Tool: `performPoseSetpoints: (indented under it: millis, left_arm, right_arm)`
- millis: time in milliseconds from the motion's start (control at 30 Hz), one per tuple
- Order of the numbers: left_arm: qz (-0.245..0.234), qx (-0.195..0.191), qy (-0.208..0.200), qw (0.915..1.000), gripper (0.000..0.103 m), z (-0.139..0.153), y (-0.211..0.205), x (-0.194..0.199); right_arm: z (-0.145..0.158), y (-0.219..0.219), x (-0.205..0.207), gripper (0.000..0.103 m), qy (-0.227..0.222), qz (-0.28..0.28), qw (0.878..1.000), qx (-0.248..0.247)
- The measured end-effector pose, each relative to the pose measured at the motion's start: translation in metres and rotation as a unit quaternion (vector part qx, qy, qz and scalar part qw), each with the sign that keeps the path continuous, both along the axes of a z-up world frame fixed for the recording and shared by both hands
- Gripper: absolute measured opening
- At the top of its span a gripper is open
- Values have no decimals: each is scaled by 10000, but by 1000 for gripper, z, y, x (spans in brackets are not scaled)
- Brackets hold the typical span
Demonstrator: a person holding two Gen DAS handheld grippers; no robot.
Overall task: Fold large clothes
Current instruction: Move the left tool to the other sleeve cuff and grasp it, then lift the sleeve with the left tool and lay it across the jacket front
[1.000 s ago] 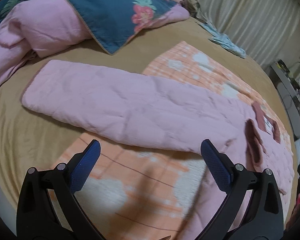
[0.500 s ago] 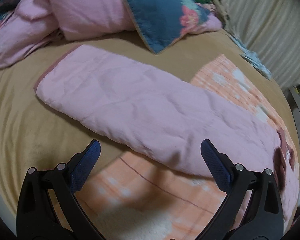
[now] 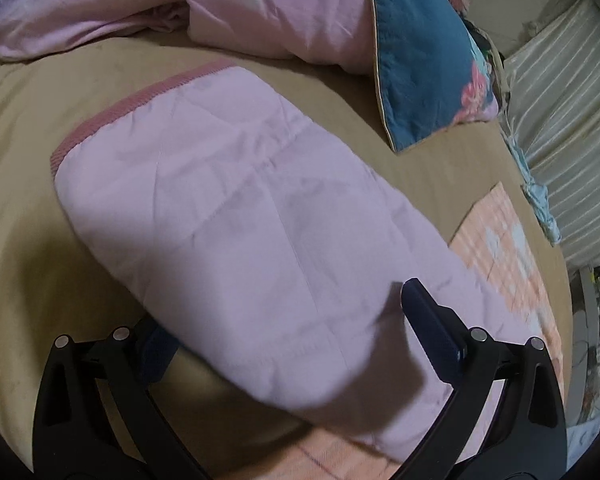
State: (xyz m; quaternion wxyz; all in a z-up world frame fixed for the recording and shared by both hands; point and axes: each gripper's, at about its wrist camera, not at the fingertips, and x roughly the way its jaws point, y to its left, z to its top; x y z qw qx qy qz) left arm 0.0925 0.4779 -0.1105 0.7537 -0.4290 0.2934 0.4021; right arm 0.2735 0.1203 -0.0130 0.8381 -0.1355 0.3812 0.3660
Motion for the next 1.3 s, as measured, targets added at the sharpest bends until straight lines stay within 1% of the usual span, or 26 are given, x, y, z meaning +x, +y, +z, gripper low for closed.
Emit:
performPoseSetpoints:
  millis: [33,67,100,133,167,267,333,433,500,567,733,867,1000,1167,1300]
  left_arm:
    - [54,70,50,9999,78,1,1,-1]
    - [145,212,162,9995,55,5,1,-3]
    - [178,360,170,9991,47,10,1,-6]
    - [181,438,127,9988,35,14,0,-7]
    - [166,525,67,9985,26,21,-2,-9]
    - [51,826,-236,9963,15,46,-10,-15]
    - [-49,1027,-470,9936,13,65,-20,-19]
    - [-264,1377,-796,9869,10,98,-36,-23]
    - [-392,1599,-927,9820,10,117,-48,-24]
    - [-497,1720,-1033,9784,9,134,-60,-23]
    - [-825,2022,-1182,9687,9,176,-95,-9]
    - [-1101,2320,-1317,9574,9,213,-124,10]
    - [-1374,2535,-1432,9468,9,243,-151,28]
    - [-1732,2780,-1479,9332,8,269,-186,49]
    - [-1989,2944,-1521,9223,8,284,-213,66]
  right_arm:
    - [1,-5,1,99,-2,-48,10000,8]
    - [2,-9,3,99,6,-94,10000,26]
    - [2,-13,4,99,15,-129,9999,43]
    - [3,-18,6,99,31,-184,9998,73]
    - [4,-24,6,99,47,-235,9996,113]
    - [6,-37,9,99,70,-358,9992,184]
    - [9,-47,10,99,70,-446,9988,203]
    - [14,-63,9,99,75,-567,9980,276]
    - [19,-76,7,99,52,-644,9974,317]
    - [23,-89,4,99,-21,-713,9971,281]
    - [37,-117,3,99,-199,-900,9952,340]
    - [46,-139,3,99,-231,-1064,9929,480]
    - [51,-156,2,99,-230,-1182,9909,601]
    - [57,-180,0,99,-288,-1332,9881,717]
    - [61,-198,-1,99,-308,-1443,9857,809]
